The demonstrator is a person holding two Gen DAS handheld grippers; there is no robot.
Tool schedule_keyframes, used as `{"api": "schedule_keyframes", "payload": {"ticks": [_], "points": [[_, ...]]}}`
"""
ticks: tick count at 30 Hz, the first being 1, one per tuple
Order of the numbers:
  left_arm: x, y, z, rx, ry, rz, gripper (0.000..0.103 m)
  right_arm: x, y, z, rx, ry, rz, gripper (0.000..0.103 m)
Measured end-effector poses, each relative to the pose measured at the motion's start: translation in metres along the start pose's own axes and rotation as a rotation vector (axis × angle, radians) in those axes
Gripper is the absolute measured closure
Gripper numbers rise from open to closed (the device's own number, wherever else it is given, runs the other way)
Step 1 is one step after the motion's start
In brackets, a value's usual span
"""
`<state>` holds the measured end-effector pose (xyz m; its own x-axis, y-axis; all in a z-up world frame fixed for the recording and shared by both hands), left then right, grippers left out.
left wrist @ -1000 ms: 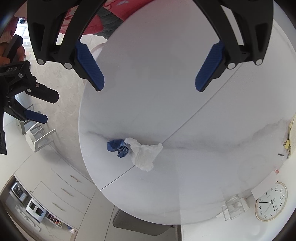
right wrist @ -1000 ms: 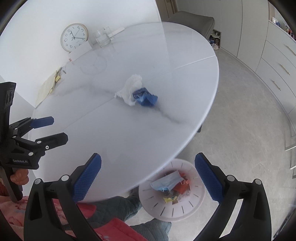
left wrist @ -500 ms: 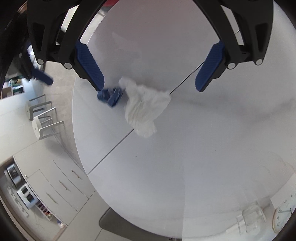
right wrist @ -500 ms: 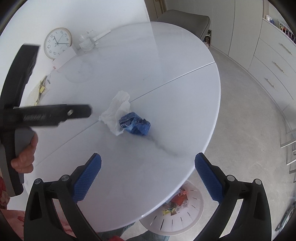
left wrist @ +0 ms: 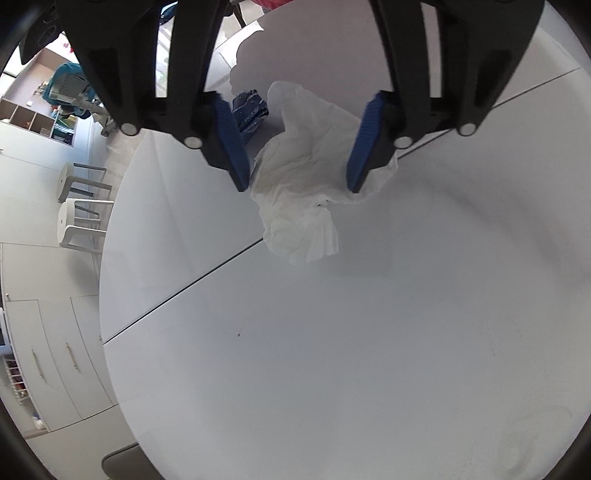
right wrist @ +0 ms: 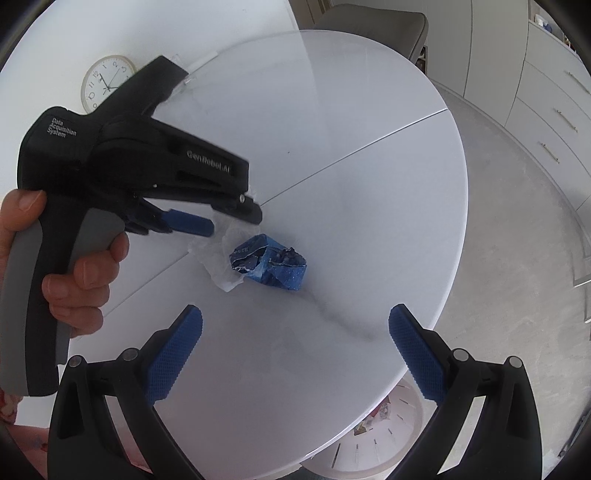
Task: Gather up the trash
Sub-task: 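Reach the left tool to the white tissue and close on it while the right tool approaches the blue cloth, then close the right tool on the blue crumpled cloth while the left tool holds the tissue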
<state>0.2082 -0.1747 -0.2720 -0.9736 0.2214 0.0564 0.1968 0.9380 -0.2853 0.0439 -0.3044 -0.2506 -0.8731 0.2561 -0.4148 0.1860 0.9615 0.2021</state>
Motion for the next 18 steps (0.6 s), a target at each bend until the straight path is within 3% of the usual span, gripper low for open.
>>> {"api": "schedule_keyframes", "payload": {"ticks": [4,7,16,18], "points": [[0.005,-0.008,0.002,-0.046,-0.015,0.057,0.070,-0.004,0.000,0.005,-0.013,0.004,0.010,0.003],[0.010,-0.008,0.003,-0.033,-0.016,0.065,0.084,-0.008,0.003,0.008,-0.015,0.001,0.019,0.003],[0.031,0.001,-0.027,-0.043,-0.141,0.118,0.087,-0.023,0.015,0.029,0.018,0.037,0.126,0.003],[0.037,0.007,-0.041,-0.071,-0.179,0.144,0.087,-0.027,0.022,0.036,0.035,0.047,0.132,0.008]]}}
Point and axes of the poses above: each gripper's, at about its wrist camera, not at the fingertips, and z roughly the way its jaws point, y to its left, x to its underside, the point moved 2 cm from there along z, roughly the way its jaws point, and after that the axes turned 4 degrees about x, right-handed, at the moved point
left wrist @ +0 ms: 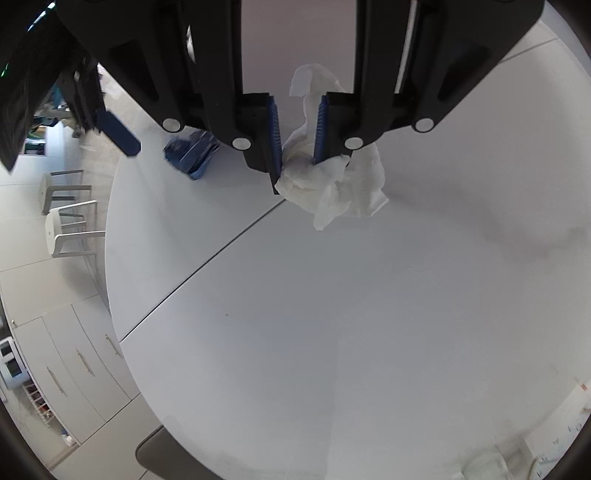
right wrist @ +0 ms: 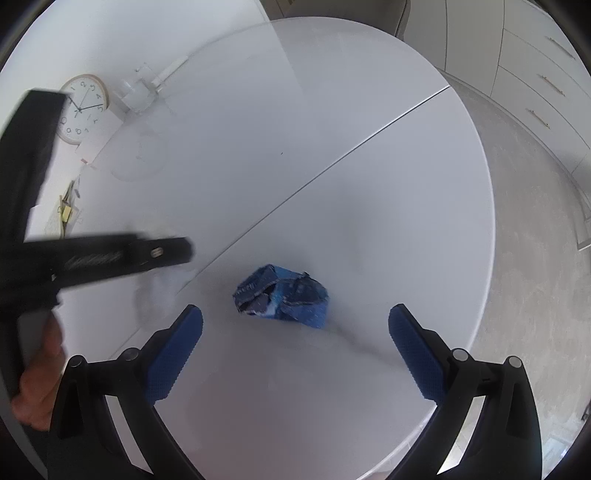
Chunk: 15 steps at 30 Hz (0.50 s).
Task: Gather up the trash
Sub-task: 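Close the right tool on the blue crumpled cloth while the left tool holds the tissue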
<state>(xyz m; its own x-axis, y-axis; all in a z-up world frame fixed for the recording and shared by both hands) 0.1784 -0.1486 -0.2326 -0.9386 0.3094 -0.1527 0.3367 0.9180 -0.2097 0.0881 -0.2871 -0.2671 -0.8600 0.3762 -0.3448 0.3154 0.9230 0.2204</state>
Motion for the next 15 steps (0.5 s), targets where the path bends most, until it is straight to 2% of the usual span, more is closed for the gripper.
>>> {"api": "schedule_keyframes", "payload": {"ticks": [6,10,15], "points": [[0.019,0.027,-0.028,-0.076,-0.057,0.022,0.087,-0.006,0.024,0.015,0.076,0.017,-0.028,0.020],[0.026,0.051,-0.030,-0.084,-0.058,0.007,0.087,-0.008,0.032,0.024,0.117,0.039,-0.045,0.035],[0.026,0.053,-0.026,-0.081,-0.048,-0.003,0.087,-0.008,0.038,0.027,0.141,0.050,-0.076,0.056]]}}
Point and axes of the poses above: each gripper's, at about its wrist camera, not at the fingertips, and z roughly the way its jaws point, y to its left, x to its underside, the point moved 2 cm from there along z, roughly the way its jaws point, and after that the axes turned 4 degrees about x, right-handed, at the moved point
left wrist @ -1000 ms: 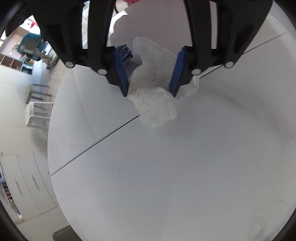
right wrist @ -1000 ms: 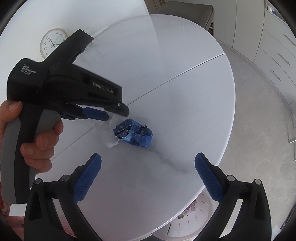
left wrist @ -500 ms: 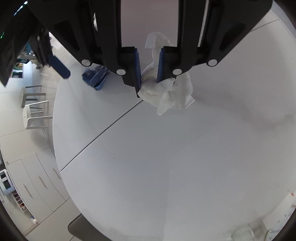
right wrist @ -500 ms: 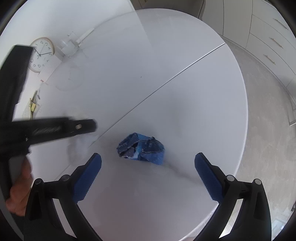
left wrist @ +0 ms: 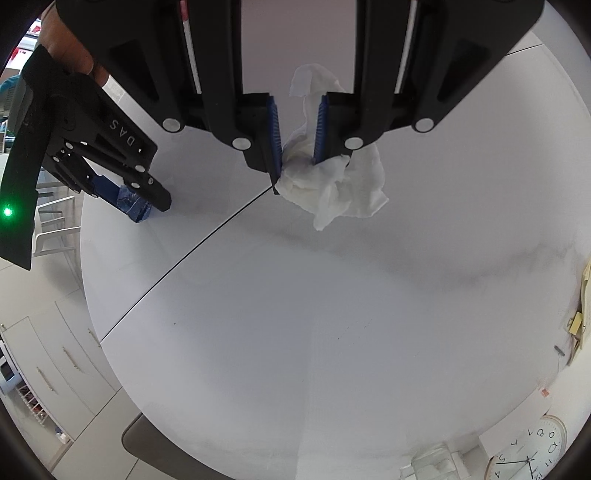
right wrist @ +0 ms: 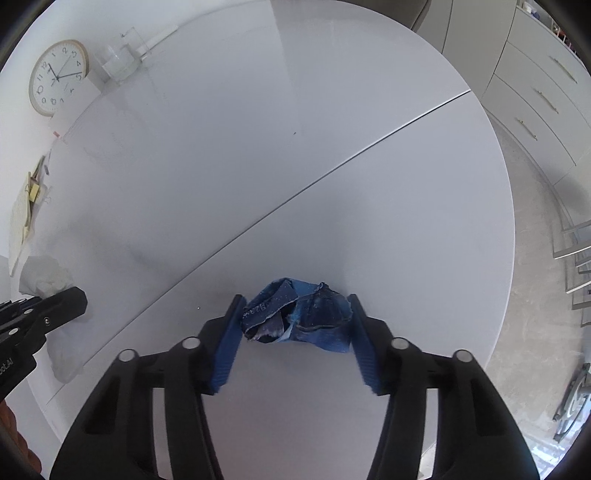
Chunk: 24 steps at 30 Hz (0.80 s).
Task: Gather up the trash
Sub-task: 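Close the right tool on the blue crumpled cloth while the left tool holds the tissue, then carry the tissue and blue cloth over the bin and open both tools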
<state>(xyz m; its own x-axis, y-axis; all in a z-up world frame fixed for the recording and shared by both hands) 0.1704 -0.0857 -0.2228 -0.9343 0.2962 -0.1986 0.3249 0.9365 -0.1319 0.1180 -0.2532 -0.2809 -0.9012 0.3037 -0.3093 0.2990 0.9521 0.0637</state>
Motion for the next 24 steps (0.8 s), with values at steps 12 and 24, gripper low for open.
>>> {"api": "schedule_keyframes", "payload": {"ticks": [12,24], "points": [[0.002,-0.024,-0.003,0.035,-0.013,0.088,0.087,0.018,-0.022,-0.045,-0.037,-0.070,-0.004,0.064],[0.103,-0.133,-0.018,0.219,0.052,0.471,0.087,0.132,-0.125,-0.133,-0.009,-0.140,0.064,0.064]]}}
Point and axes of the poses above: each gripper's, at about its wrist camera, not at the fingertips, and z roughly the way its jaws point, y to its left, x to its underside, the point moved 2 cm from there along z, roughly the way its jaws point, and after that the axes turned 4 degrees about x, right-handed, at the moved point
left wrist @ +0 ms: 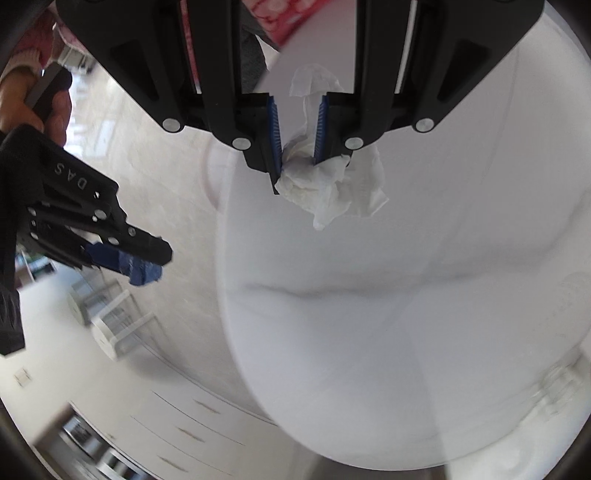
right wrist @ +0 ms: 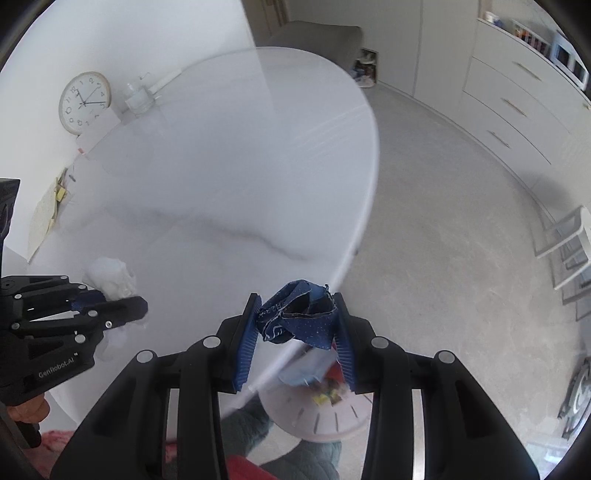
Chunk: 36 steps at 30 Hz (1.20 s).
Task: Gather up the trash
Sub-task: 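Carry the tissue and blue cloth over the bin and open both tools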
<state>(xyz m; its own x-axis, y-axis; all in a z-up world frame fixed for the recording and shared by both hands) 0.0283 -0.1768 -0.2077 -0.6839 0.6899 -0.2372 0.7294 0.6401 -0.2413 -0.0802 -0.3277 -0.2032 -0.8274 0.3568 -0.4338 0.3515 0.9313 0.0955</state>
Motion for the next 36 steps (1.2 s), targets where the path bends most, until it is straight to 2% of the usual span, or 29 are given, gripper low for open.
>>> {"api": "schedule_keyframes", "payload": {"ticks": [5,10,12,13,14,18,19,23,29,36], "points": [[0.024,-0.063,0.031,0.066,0.067,0.137,0.087,0.039,-0.041,-0.008,0.015,0.025,0.066,0.064],[0.030,-0.105,0.067,0.120,0.097,0.192,0.086,0.066,-0.071,-0.017,0.009,0.038,0.087,0.064],[0.027,-0.112,0.085,0.136,0.105,0.194,0.070,0.074,-0.082,-0.021,-0.004,0.041,0.087,0.064],[0.027,-0.115,0.090,0.127,0.106,0.179,0.055,0.077,-0.086,-0.022,-0.014,0.040,0.088,0.064],[0.028,-0.117,0.095,0.121,0.104,0.159,0.048,0.079,-0.091,-0.024,-0.026,0.039,0.092,0.064],[0.028,-0.124,0.104,0.108,0.107,0.114,0.035,0.084,-0.099,-0.028,-0.056,0.027,0.073,0.064],[0.032,-0.125,0.098,0.095,0.098,0.114,0.026,0.085,-0.100,-0.029,-0.061,0.026,0.068,0.064],[0.035,-0.117,0.075,-0.002,0.046,0.109,0.010,0.083,-0.096,-0.029,-0.087,0.019,0.041,0.063],[0.042,-0.084,0.033,-0.126,-0.020,0.048,0.008,0.079,-0.075,-0.026,-0.130,0.010,-0.018,0.062],[0.046,-0.057,0.008,-0.155,-0.058,-0.042,0.008,0.082,-0.041,-0.004,-0.160,0.044,-0.104,0.059]]}}
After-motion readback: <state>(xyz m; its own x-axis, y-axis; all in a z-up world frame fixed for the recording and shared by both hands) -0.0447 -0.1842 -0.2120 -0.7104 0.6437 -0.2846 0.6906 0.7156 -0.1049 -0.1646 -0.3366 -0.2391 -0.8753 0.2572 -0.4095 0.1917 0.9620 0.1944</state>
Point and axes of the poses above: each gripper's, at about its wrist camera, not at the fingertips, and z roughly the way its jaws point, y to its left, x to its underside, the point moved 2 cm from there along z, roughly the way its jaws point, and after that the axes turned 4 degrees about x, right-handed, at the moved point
